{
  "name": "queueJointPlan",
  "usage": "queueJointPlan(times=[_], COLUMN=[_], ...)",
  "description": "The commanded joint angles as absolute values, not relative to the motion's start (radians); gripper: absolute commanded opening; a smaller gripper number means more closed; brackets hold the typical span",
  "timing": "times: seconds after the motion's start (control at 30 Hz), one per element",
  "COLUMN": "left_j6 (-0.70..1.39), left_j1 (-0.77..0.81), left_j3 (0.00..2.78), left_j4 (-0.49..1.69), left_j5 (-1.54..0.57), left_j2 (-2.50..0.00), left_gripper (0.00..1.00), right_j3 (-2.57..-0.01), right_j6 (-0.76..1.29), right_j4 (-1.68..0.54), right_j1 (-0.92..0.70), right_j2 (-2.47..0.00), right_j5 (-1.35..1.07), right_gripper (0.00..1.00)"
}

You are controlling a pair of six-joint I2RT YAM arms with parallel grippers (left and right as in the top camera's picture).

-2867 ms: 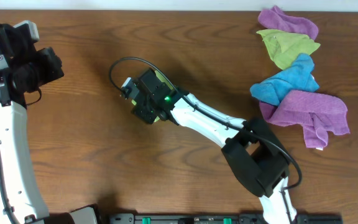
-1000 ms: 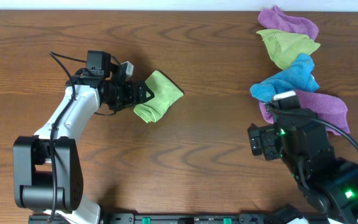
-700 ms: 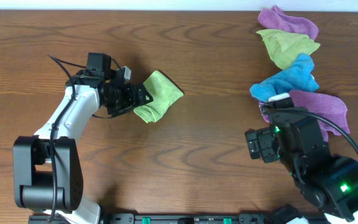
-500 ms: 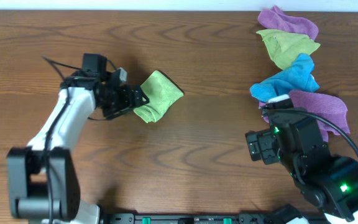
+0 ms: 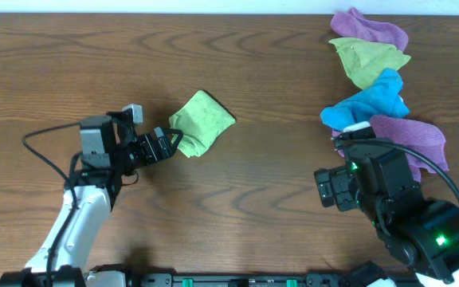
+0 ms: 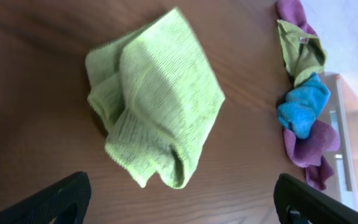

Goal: Fold the cloth
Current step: 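Grasp the folded green cloth with the left gripper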

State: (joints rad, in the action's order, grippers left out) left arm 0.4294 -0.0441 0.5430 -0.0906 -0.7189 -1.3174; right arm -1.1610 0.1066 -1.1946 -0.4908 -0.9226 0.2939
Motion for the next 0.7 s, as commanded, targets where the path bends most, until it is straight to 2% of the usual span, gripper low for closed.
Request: queueJointPlan(times=[0.0, 0.37, 0.67], left_j6=[0.571, 0.751, 0.797], left_j1=[-0.045, 0.018, 0.021], left_j3=[0.501, 0.498, 0.498], left_j4=[-0.167, -0.377, -0.41], left_j5=[-0.76, -0.809, -0.779], left_j2=[-1.364, -1.593, -1.667], left_gripper=[0.95, 0.95, 0.95], right_j3=[-1.161, -1.161, -1.161], right_j6=[0.11, 0.089, 0.089], right_j4=[-1.196, -1.189, -1.189], right_j1=[-0.482, -0.482, -0.482], right_j2=[-0.923, -0.923, -0.923], right_j5=[0.295, 0.295, 0.295], right_gripper=[0.99, 0.99, 0.99])
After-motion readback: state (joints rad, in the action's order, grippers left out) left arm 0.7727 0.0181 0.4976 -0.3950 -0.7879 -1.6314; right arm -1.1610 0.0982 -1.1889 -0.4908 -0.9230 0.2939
